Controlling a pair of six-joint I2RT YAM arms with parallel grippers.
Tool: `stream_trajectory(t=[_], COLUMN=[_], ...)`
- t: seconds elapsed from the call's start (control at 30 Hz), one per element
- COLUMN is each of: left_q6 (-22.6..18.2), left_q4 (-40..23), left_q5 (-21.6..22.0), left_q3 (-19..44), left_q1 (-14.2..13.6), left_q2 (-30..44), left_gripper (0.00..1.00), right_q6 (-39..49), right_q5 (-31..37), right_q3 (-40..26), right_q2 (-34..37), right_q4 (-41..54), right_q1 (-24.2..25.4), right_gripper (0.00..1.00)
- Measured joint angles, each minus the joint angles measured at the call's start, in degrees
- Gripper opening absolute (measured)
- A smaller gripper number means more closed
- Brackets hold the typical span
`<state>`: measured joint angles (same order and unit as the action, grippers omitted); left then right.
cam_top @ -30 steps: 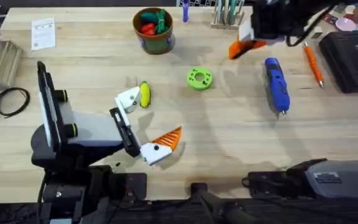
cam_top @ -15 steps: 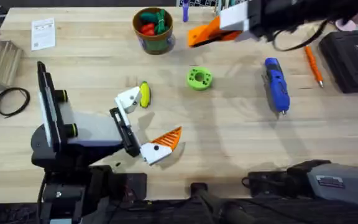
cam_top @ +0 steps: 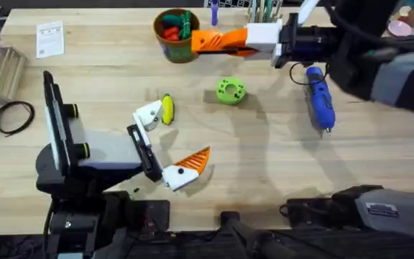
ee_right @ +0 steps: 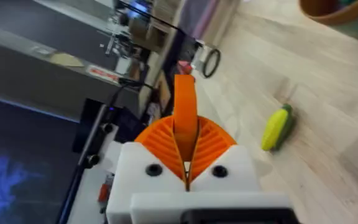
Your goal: Pick up the gripper from the table and insert it into the empty holder that is missing its gripper. Then pick up a screw, insert it into the mounting hole, and use the screwdriver to tighten it. Finally, clean up the table by picking up the vegetable and placing it into the bucket.
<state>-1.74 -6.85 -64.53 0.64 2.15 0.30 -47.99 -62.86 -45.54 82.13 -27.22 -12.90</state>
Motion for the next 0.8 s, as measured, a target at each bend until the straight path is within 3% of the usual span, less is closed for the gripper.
stream_trajectory(t=[0.07, 0.17, 0.57, 0.8], left_q6=[0.0, 0.0, 0.0, 0.0], left_q4=[0.0, 0.0, 0.0, 0.0], left_q5=[-0.02, -0.02, -0.02, -0.02], left_q3=[0.0, 0.0, 0.0, 0.0], left_q1=[0.0, 0.0, 0.0, 0.0], left_q2=[0.01, 0.0, 0.02, 0.0], left_gripper=[0.985, 0.985, 0.985, 0.985], right_q6=[-6.07, -12.82, -20.28, -20.61], right_q5=[-0.82, -1.96, -16.03, -19.69], right_q3=[3.11, 6.71, 9.4, 9.42], right_q2=[0.0, 0.0, 4.86, 9.17], right_q4=[-9.45, -16.17, -17.55, -18.13], right_q1=[0.21, 0.72, 1.09, -1.2], right_gripper=[0.008, 0.008, 0.008, 0.008])
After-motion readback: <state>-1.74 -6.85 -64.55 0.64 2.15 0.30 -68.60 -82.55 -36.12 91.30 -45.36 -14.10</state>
